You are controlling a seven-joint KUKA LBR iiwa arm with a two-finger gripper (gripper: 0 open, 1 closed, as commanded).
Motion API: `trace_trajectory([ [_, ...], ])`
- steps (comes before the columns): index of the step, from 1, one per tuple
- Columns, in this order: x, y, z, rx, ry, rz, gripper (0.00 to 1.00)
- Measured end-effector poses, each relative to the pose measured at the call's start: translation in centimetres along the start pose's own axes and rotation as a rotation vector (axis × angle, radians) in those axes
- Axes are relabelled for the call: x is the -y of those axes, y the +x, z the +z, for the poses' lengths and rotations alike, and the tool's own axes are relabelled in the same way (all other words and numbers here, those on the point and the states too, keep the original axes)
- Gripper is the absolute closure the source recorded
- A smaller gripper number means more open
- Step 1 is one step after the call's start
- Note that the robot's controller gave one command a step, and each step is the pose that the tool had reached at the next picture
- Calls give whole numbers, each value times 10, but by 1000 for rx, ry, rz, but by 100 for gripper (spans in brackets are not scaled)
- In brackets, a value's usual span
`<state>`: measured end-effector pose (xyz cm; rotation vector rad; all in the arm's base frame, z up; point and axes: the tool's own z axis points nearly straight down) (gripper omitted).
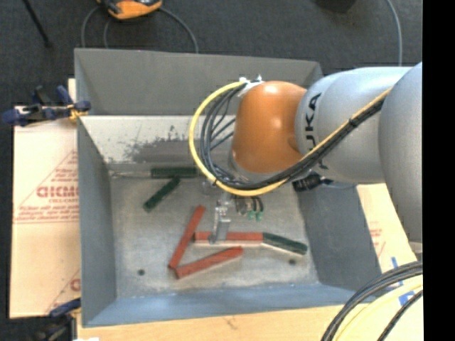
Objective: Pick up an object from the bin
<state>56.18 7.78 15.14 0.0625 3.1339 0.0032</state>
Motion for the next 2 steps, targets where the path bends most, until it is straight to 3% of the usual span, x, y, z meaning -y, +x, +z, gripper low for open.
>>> trace_trajectory([
  [1,6,1,36,-8,1,15,0],
  [2,43,4,40,-5,2,-298,0],
])
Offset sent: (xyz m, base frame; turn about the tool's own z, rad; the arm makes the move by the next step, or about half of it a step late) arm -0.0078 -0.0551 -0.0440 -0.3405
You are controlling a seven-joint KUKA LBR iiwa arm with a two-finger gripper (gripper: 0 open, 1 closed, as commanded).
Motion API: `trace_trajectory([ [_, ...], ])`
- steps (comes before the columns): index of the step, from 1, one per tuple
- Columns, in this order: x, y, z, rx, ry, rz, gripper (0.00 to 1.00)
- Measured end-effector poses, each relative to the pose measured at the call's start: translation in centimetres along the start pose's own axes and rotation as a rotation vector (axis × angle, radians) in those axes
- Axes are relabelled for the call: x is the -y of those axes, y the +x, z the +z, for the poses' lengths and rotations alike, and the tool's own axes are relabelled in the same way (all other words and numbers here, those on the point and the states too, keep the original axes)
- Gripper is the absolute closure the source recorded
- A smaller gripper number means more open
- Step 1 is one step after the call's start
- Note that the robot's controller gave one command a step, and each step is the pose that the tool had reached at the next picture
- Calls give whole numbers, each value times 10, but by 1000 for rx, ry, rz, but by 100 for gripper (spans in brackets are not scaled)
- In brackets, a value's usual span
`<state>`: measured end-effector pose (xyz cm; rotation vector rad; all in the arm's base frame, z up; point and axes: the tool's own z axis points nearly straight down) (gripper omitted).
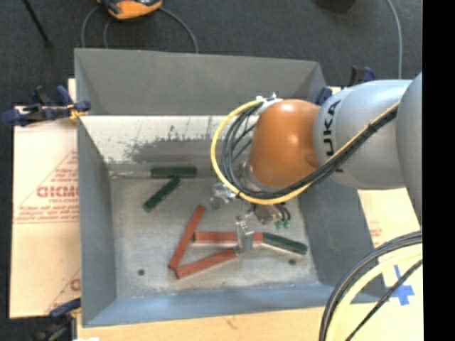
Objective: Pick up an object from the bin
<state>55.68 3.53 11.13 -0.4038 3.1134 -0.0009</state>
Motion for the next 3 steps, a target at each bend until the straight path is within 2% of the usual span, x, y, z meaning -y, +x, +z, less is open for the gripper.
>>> trace_trajectory([
  [1,0,-16,27,5,-1,183,0],
  [2,27,-30,39,6,0,-175,100],
  [3,27,-30,39,6,0,-175,100],
])
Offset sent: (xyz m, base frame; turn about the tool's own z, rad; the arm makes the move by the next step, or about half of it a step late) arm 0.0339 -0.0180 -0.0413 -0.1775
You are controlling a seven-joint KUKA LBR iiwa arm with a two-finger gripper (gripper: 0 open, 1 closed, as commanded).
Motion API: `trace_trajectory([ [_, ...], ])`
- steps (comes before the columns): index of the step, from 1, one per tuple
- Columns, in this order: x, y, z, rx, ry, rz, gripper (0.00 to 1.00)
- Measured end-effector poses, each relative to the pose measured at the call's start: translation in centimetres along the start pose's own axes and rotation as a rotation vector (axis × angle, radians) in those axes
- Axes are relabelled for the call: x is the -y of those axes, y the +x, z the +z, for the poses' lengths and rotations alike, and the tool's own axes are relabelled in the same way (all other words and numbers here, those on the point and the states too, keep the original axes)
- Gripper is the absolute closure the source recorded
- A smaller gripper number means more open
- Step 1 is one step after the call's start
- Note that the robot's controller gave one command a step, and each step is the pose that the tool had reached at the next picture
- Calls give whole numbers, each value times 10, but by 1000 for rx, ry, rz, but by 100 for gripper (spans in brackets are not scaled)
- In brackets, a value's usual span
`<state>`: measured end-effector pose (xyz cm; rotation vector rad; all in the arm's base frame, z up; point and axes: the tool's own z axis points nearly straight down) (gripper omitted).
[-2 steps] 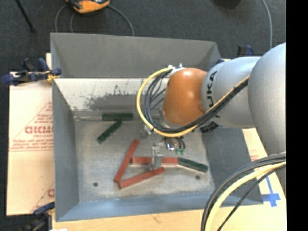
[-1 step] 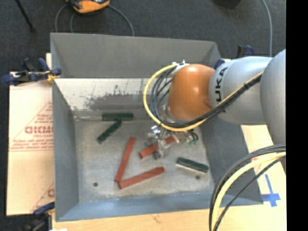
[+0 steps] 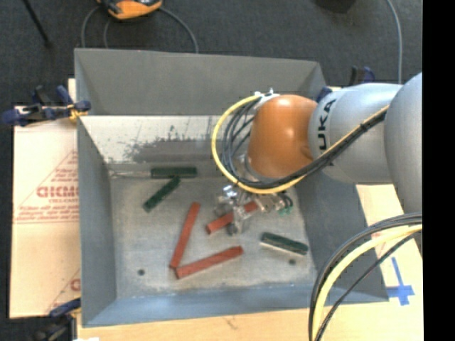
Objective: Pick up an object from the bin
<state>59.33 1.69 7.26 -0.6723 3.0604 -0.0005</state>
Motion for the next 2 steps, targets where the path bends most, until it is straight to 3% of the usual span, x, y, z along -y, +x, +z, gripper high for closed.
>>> trace_trajectory([
  [2,-1,3,-22,-12,-5,2,100],
])
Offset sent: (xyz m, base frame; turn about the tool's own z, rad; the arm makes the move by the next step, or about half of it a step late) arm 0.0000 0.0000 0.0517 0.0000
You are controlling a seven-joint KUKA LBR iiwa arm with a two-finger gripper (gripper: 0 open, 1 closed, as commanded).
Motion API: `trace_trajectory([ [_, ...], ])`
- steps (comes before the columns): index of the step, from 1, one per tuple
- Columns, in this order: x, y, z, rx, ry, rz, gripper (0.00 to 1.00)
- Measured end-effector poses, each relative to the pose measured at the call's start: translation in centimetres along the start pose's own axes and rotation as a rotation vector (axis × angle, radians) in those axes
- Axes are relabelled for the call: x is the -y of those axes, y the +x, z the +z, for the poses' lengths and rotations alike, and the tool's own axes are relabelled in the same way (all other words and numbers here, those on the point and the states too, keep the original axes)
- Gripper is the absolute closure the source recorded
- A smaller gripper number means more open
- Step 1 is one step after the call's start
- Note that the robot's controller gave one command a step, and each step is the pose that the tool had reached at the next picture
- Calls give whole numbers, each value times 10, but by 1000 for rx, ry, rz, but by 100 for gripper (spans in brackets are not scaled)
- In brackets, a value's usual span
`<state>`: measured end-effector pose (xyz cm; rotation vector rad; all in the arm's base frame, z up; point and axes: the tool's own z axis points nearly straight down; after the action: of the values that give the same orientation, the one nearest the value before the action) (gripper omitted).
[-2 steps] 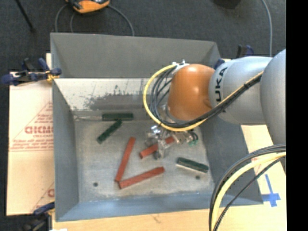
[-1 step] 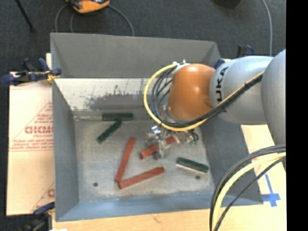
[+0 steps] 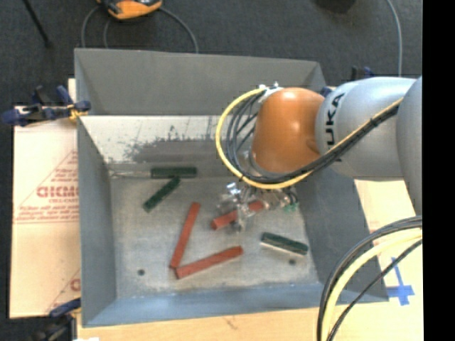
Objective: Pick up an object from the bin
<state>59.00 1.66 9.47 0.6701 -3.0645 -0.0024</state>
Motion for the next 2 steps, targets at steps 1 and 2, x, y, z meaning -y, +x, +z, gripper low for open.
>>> trace_trajectory([
  [1,2,-3,-15,10,5,2,100],
  [2,2,-3,-22,11,6,3,100],
])
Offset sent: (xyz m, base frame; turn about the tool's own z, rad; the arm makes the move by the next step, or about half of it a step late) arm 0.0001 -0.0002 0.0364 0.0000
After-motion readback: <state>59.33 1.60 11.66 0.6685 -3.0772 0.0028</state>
